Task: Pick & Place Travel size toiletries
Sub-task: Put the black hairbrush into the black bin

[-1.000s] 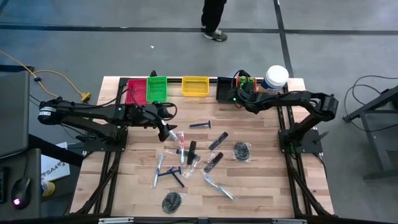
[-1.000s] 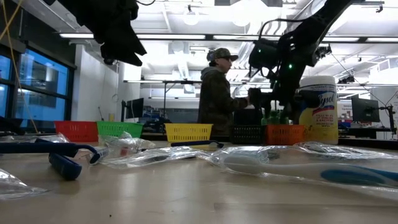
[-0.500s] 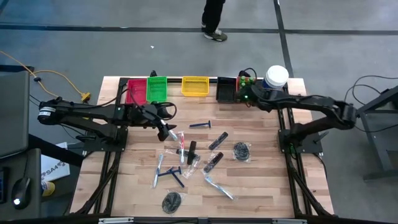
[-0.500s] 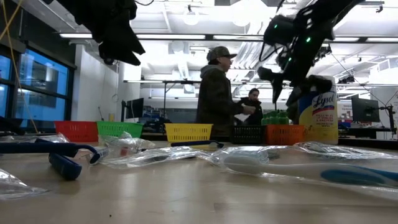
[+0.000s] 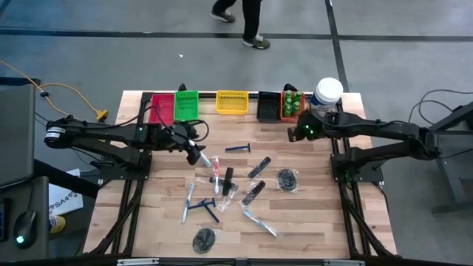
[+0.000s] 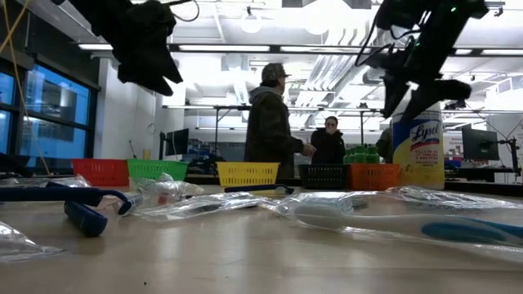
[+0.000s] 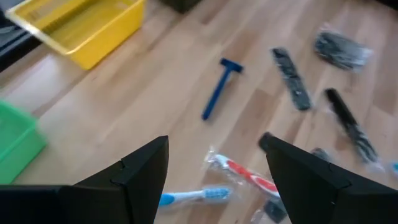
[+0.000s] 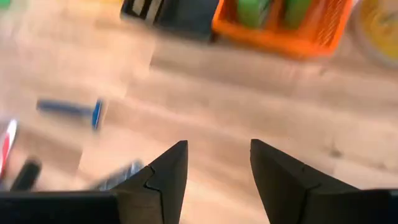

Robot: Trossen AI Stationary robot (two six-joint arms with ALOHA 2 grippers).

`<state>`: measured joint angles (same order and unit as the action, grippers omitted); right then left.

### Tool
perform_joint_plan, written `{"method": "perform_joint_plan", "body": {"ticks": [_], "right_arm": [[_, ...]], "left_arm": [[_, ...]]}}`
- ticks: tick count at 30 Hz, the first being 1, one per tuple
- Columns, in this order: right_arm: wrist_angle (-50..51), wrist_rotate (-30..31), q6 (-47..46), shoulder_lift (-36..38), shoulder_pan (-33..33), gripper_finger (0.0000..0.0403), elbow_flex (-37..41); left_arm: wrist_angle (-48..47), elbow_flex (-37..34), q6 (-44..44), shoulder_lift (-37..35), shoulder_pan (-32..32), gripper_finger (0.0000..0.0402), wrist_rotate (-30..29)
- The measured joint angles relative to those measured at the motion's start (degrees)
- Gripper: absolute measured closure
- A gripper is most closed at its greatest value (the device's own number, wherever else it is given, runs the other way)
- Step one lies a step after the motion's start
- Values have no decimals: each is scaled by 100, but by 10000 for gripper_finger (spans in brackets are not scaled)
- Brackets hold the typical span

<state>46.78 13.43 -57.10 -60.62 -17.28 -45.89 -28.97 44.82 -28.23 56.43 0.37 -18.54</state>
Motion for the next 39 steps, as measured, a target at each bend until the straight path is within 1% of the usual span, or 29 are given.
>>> {"method": "perform_joint_plan", "body": {"ticks": [7,10,15,20,25,27,30,34,37,39], "right_arm": [[446,-1006,-11,-1,562,239,0],[535,-1230,-154,0,876,239,0],[575,-1129,-344,0,1506,242,0],[575,-806,-854,-61,2138,242,0],[361,-889,-1450,-174,2585,242,0],[348,-882,-1829,-271,2720,242,0],[352,-892,-2694,-522,2885,242,0],[358,-918,-3354,-964,2946,239,0],[250,-966,-3730,-1328,2939,221,0],[152,-986,-3854,-1557,2907,200,0]], "left_arm": [[-482,-2,-419,-509,-3,140,-473],[-800,-4,-552,-747,-3,140,-608],[-859,-4,-680,-1090,-3,140,-694],[-896,-4,-704,-1251,-3,140,-693],[-868,-4,-681,-1255,-3,140,-685],[-861,-4,-632,-1256,-3,140,-641],[-844,-4,-651,-1255,-3,140,-486],[-901,-4,-539,-1255,-3,140,-227],[-858,-4,-443,-1255,-3,140,46],[-849,-4,-325,-1255,-3,140,177]]}}
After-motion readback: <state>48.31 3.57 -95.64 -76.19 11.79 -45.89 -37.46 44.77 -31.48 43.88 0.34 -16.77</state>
